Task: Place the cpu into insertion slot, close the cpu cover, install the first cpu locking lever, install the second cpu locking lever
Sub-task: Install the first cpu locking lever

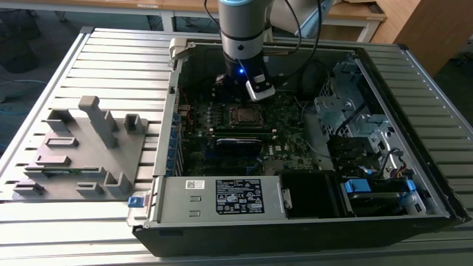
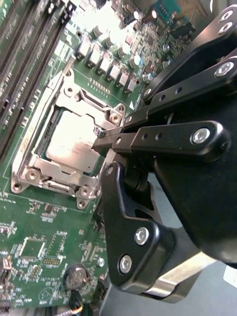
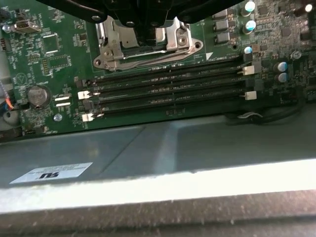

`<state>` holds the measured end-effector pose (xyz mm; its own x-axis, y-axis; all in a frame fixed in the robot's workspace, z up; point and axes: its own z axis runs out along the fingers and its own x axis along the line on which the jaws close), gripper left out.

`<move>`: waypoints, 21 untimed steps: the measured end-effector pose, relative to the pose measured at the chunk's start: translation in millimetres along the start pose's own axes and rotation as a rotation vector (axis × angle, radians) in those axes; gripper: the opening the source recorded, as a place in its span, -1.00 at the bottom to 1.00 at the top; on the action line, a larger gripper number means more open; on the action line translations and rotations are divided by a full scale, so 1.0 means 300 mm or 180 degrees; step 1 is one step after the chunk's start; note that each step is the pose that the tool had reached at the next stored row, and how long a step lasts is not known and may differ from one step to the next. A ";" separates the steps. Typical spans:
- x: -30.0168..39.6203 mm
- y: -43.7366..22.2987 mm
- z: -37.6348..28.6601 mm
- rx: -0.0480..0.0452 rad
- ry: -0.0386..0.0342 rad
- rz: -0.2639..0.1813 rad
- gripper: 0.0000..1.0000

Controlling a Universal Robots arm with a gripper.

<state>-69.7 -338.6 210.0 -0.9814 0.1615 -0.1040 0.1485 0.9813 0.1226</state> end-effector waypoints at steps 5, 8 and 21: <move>0.000 0.000 0.000 0.0018 0.0012 -0.0001 -0.80; -0.005 0.001 0.001 0.0021 0.0015 -0.0001 -0.80; -0.037 0.010 0.005 0.0406 -0.0025 -0.0025 -0.80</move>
<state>-58.1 -337.2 210.0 -0.9817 0.1540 -0.1124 0.1555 0.9878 -0.0047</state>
